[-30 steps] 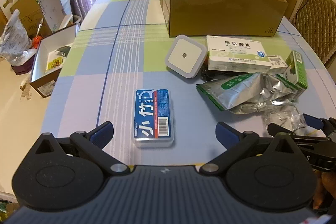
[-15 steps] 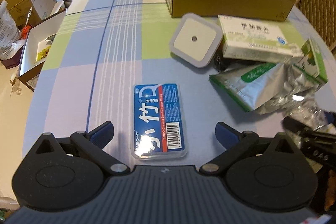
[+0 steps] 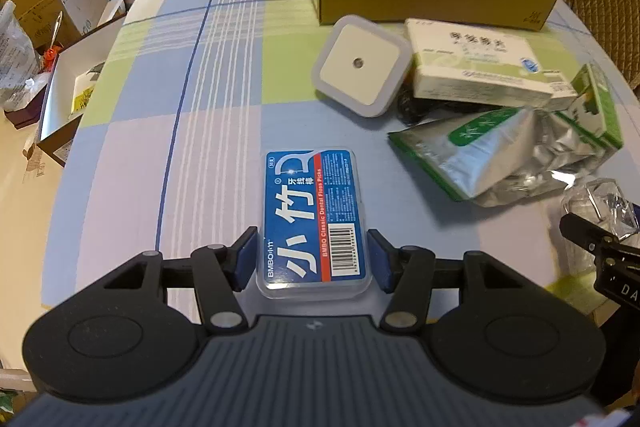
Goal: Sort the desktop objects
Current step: 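Close left tool on blue floss box while right tool closes on clear tray, then carry blue floss box with left tool while right tool carries clear tray over cardboard box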
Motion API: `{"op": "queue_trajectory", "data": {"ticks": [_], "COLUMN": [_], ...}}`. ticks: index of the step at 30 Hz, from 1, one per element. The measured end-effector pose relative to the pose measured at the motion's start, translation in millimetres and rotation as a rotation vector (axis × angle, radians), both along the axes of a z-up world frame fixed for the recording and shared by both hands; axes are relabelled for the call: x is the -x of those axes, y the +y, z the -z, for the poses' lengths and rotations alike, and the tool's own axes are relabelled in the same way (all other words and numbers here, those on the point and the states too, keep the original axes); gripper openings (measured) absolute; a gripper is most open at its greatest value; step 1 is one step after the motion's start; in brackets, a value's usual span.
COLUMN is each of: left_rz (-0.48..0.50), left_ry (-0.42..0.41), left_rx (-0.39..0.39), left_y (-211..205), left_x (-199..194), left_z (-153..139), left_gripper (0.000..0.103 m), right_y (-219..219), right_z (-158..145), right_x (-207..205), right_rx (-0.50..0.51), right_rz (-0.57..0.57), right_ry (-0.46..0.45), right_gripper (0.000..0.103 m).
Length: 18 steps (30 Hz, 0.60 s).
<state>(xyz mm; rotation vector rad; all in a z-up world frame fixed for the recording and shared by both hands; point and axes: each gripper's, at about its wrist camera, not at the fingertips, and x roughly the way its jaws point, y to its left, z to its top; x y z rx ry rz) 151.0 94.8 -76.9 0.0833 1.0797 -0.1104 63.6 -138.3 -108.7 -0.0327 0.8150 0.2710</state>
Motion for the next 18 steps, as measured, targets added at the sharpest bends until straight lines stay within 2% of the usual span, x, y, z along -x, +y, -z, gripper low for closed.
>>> {"op": "queue_trajectory", "data": {"ticks": [11,18], "left_rz": [0.033,0.071], "left_ry": [-0.089,-0.163], "left_rx": [0.028,0.036], "left_y": [-30.0,-57.4], "left_x": [34.1,27.8], "left_z": [-51.3,-92.4], "left_gripper": [0.052,0.052], "right_y": [-20.4,-28.4], "right_z": [-45.7,-79.9], "right_x": [15.0,7.8], "right_rx": [-0.057,-0.072], "right_rz": [-0.001,-0.051], "right_ry": [-0.081,-0.132], "right_gripper": [0.066,0.066]}}
